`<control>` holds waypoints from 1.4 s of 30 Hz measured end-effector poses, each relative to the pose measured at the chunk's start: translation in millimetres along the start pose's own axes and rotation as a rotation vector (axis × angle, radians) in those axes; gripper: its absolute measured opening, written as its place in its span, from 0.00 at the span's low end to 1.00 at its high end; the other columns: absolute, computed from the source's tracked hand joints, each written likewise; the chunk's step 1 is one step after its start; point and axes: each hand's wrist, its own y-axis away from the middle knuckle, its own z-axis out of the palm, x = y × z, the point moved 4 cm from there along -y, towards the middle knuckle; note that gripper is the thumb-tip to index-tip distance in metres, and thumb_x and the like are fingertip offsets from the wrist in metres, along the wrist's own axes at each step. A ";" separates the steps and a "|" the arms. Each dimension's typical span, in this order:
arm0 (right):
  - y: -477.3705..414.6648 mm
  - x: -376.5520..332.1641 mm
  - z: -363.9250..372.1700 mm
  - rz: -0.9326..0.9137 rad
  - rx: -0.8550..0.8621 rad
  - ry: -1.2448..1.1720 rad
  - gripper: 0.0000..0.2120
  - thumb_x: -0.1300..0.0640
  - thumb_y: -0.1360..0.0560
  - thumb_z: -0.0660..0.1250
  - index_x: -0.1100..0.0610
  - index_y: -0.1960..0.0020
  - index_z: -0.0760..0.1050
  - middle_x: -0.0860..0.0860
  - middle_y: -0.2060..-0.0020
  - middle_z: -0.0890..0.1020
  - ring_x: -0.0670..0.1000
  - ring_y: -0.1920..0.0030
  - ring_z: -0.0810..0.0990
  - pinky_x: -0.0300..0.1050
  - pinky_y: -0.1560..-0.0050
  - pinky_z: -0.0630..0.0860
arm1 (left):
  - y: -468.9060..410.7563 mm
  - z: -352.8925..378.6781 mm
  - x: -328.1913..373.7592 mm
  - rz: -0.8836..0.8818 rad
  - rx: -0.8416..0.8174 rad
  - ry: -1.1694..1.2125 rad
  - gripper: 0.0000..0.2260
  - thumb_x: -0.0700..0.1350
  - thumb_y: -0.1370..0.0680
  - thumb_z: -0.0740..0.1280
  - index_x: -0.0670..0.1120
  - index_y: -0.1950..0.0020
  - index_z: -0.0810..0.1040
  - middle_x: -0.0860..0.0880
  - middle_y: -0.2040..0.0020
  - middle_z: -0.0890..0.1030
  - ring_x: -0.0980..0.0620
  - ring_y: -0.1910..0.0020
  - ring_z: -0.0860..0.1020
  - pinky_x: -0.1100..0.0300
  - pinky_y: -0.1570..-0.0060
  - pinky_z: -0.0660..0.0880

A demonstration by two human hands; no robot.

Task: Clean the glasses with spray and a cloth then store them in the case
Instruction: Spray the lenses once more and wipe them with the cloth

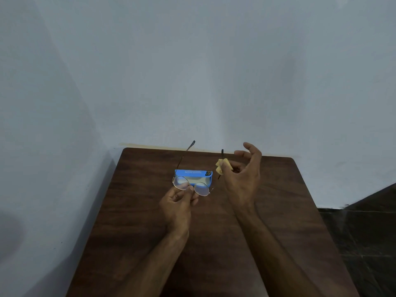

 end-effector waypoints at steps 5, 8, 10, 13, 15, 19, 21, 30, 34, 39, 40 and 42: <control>22.2 24.3 3.1 0.079 -0.022 0.005 0.35 0.66 0.29 0.80 0.48 0.28 0.69 0.45 0.45 0.81 0.47 0.54 0.88 0.44 0.53 0.85 | -2.5 0.8 -0.5 -0.060 0.023 0.084 0.08 0.36 0.22 0.74 0.43 0.44 0.85 0.43 0.57 0.88 0.51 0.62 0.87 0.59 0.61 0.85; 38.6 37.7 5.4 0.114 -0.040 -0.019 0.35 0.67 0.28 0.79 0.48 0.27 0.69 0.45 0.45 0.81 0.49 0.52 0.88 0.50 0.50 0.86 | -2.5 2.5 -1.4 -0.124 0.018 0.168 0.07 0.35 0.21 0.73 0.41 0.44 0.85 0.41 0.55 0.88 0.52 0.62 0.87 0.60 0.59 0.85; 47.4 44.2 5.1 0.139 -0.050 -0.028 0.36 0.67 0.27 0.78 0.49 0.26 0.68 0.46 0.45 0.81 0.48 0.51 0.88 0.52 0.49 0.87 | -2.1 3.3 -1.5 -0.151 0.012 0.194 0.07 0.35 0.21 0.73 0.41 0.43 0.84 0.40 0.54 0.87 0.52 0.62 0.86 0.60 0.58 0.85; 53.0 45.0 4.5 0.153 -0.044 -0.061 0.38 0.67 0.27 0.79 0.49 0.24 0.65 0.46 0.43 0.80 0.50 0.50 0.88 0.55 0.48 0.86 | -1.1 2.2 -2.2 -0.167 0.014 0.201 0.08 0.35 0.22 0.73 0.40 0.43 0.84 0.39 0.54 0.87 0.52 0.62 0.86 0.59 0.58 0.85; 51.2 39.3 4.2 0.139 -0.011 -0.104 0.41 0.68 0.27 0.78 0.48 0.22 0.64 0.47 0.42 0.80 0.51 0.51 0.88 0.53 0.47 0.86 | 0.5 1.6 -3.5 -0.167 0.014 0.190 0.07 0.35 0.22 0.74 0.40 0.44 0.84 0.40 0.54 0.87 0.51 0.61 0.87 0.58 0.56 0.86; 39.3 19.1 2.8 0.081 0.040 -0.144 0.43 0.70 0.28 0.79 0.47 0.22 0.64 0.49 0.40 0.79 0.51 0.52 0.88 0.43 0.50 0.85 | 5.8 0.1 -6.9 -0.144 0.017 0.147 0.08 0.36 0.23 0.75 0.41 0.44 0.85 0.39 0.54 0.88 0.49 0.59 0.87 0.56 0.56 0.86; 33.8 10.4 2.7 0.061 0.045 -0.152 0.42 0.71 0.28 0.78 0.49 0.22 0.64 0.50 0.41 0.79 0.51 0.53 0.88 0.41 0.52 0.84 | 6.6 1.0 -5.9 -0.138 0.009 0.154 0.08 0.36 0.23 0.75 0.41 0.44 0.85 0.39 0.55 0.88 0.50 0.60 0.87 0.56 0.56 0.86; 11.8 -20.0 3.9 -0.023 0.062 -0.140 0.40 0.71 0.28 0.77 0.50 0.23 0.64 0.50 0.41 0.78 0.51 0.56 0.89 0.39 0.54 0.83 | 7.1 -0.8 -2.1 -0.120 -0.026 0.156 0.08 0.35 0.22 0.74 0.42 0.44 0.85 0.41 0.56 0.88 0.51 0.61 0.87 0.58 0.57 0.85; 4.4 -29.7 6.4 -0.041 0.052 -0.115 0.39 0.69 0.27 0.78 0.49 0.24 0.65 0.48 0.40 0.78 0.50 0.54 0.89 0.41 0.54 0.84 | 9.7 -1.8 -0.9 -0.092 -0.027 0.118 0.07 0.35 0.22 0.74 0.43 0.45 0.86 0.41 0.57 0.88 0.50 0.61 0.86 0.56 0.57 0.85; 2.3 -35.6 11.2 -0.034 0.038 -0.091 0.38 0.70 0.29 0.78 0.49 0.26 0.67 0.49 0.41 0.78 0.48 0.54 0.88 0.40 0.58 0.84 | 9.8 -3.8 0.5 -0.106 -0.033 0.146 0.10 0.37 0.23 0.75 0.44 0.42 0.86 0.42 0.54 0.89 0.49 0.57 0.87 0.57 0.56 0.85; 3.6 -36.9 11.6 -0.039 0.038 -0.093 0.38 0.70 0.29 0.79 0.49 0.26 0.68 0.49 0.42 0.79 0.48 0.55 0.88 0.39 0.58 0.84 | 9.8 -4.5 0.2 -0.124 -0.037 0.163 0.10 0.38 0.23 0.75 0.44 0.42 0.86 0.42 0.53 0.89 0.50 0.57 0.87 0.57 0.55 0.85; 6.9 -39.7 12.3 -0.056 0.041 -0.091 0.38 0.69 0.29 0.79 0.49 0.26 0.68 0.49 0.43 0.79 0.49 0.54 0.88 0.45 0.56 0.86 | 9.7 -6.1 -0.5 -0.168 -0.037 0.204 0.09 0.38 0.22 0.75 0.44 0.42 0.86 0.42 0.53 0.89 0.50 0.56 0.87 0.58 0.54 0.85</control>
